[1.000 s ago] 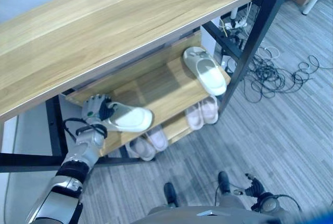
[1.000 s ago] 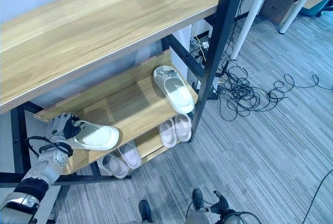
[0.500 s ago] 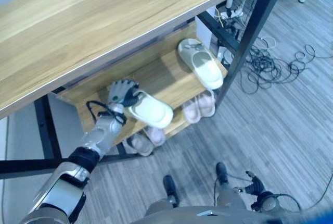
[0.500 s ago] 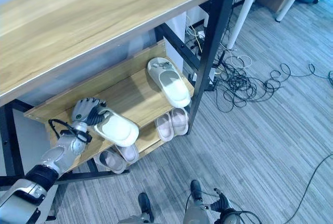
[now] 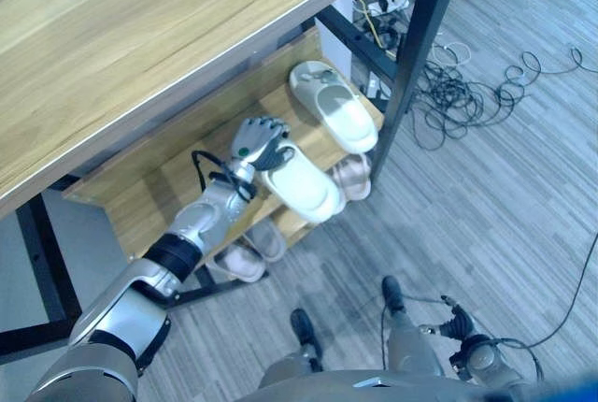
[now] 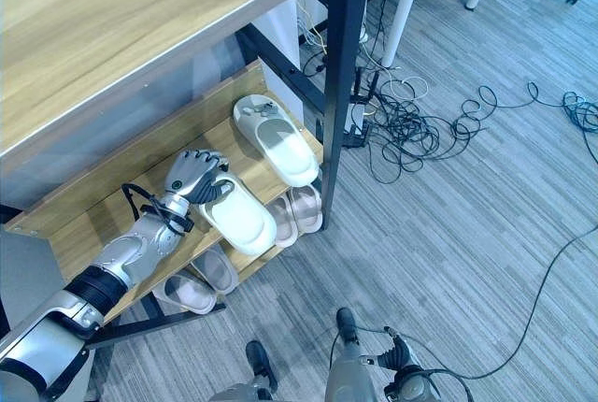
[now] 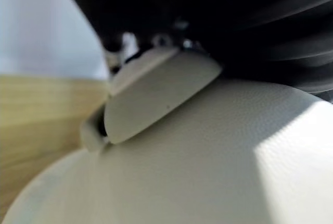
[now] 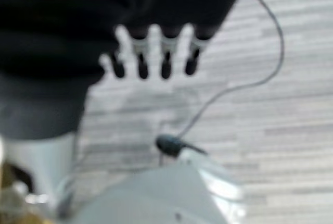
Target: Arrange the slippers neatly on the shoe rack.
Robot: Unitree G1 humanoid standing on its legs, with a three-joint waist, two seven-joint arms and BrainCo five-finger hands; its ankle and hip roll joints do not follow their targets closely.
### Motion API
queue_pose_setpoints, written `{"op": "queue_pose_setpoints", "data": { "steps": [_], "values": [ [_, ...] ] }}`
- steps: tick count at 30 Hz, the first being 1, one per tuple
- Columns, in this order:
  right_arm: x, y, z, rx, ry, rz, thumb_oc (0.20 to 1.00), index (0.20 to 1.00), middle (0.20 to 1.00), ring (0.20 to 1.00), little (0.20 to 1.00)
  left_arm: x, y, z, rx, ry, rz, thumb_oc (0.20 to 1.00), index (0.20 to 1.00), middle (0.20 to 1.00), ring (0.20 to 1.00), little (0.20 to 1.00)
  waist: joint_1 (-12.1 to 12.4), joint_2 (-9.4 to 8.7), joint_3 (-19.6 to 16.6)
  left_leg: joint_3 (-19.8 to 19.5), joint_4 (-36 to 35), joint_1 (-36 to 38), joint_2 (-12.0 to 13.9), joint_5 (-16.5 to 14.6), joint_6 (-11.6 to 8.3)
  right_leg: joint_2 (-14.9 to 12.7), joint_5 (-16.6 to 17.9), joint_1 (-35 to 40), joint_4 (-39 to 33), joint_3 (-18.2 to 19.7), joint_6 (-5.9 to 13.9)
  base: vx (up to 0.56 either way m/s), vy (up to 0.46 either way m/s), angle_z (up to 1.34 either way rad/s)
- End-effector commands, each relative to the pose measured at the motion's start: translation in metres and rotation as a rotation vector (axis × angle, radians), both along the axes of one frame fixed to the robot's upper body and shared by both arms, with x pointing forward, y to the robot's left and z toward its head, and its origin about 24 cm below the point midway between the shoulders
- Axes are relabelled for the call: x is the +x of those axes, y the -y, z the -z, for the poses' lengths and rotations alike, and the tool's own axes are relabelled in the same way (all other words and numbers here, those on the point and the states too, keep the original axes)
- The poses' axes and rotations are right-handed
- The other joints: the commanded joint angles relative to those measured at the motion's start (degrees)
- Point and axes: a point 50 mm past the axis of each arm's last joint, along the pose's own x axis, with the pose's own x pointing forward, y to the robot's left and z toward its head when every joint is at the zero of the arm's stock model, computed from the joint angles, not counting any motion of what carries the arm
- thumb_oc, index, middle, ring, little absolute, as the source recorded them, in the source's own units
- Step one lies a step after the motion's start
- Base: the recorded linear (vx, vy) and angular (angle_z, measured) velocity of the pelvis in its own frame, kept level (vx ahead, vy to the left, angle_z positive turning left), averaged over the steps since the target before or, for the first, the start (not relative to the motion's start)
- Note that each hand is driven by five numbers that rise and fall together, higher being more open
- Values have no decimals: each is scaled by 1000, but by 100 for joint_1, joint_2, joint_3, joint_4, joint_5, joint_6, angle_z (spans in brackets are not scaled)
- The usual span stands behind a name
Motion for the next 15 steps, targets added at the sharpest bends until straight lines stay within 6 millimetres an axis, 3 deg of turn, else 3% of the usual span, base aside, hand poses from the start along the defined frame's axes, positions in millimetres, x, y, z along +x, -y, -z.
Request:
{"op": "queue_pose_setpoints", "data": {
  "steps": [1,15],
  "values": [
    [-5,19,-6,-71,2,-37,1000,1000,1000,1000,1000,18,11,-27,-63,108,-3,200,200,200,200,200,-203,203,-63,-387,42,-183,482,286,-559,16,46,-257,90,-108,332,-1,-36,-5],
    [2,5,-8,-58,55,-85,1000,1000,1000,1000,1000,37,6,-53,54,198,-70,200,200,200,200,200,-294,103,71,-281,42,-300,618,338,-610,87,80,-534,198,-42,321,2,-22,-6]
  ]
}}
